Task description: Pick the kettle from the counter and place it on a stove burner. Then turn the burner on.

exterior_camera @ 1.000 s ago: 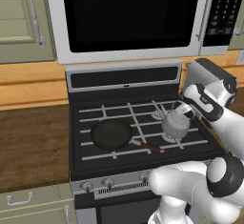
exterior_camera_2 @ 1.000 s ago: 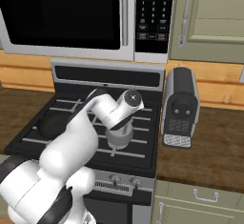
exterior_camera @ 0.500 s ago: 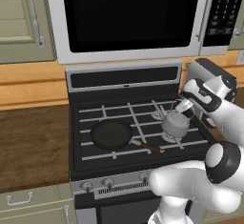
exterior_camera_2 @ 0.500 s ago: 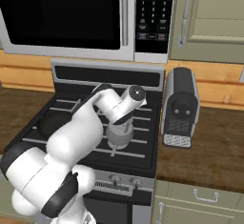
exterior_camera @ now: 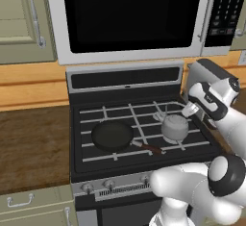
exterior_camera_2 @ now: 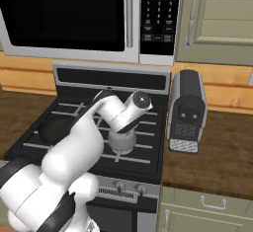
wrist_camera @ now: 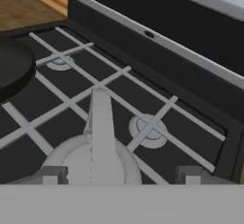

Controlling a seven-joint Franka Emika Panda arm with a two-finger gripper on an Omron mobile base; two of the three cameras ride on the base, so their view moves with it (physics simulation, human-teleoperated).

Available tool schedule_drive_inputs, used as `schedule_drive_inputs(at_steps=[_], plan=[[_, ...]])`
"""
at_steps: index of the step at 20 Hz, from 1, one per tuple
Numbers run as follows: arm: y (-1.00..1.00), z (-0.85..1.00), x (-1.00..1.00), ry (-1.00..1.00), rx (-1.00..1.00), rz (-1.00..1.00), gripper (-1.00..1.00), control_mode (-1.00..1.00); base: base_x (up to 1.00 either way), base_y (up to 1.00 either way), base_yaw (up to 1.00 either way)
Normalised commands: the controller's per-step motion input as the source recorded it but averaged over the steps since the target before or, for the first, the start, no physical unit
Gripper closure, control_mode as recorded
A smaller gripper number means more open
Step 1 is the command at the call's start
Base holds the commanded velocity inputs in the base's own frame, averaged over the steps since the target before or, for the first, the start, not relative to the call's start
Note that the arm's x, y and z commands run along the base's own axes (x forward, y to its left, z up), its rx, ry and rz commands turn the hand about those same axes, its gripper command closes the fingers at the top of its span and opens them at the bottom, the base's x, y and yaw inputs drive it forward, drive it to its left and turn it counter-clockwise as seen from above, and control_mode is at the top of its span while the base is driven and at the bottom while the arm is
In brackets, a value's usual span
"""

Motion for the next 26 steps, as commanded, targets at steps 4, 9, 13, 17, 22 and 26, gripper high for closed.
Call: schedule_drive_inputs(at_steps=[4,9,13,17,22,26], plan=[[0.15,0.0,-0.08,-0.09,-0.04,0.05,-1.0,-1.0,0.0,0.0,0.0],[0.14,0.0,-0.14,-0.03,-0.01,0.08,-1.0,-1.0,0.0,0.0,0.0],[0.0,0.0,-0.18,0.0,-0.02,0.02,-1.0,-1.0,0.0,0.0,0.0],[-0.1,0.0,-0.22,0.0,-0.03,0.0,-1.0,-1.0,0.0,0.0,0.0],[-0.25,0.0,-0.38,0.0,-0.02,0.0,-1.0,-1.0,0.0,0.0,0.0],[-0.34,0.0,-0.5,0.0,0.0,0.0,-1.0,-1.0,0.0,0.0,0.0]])
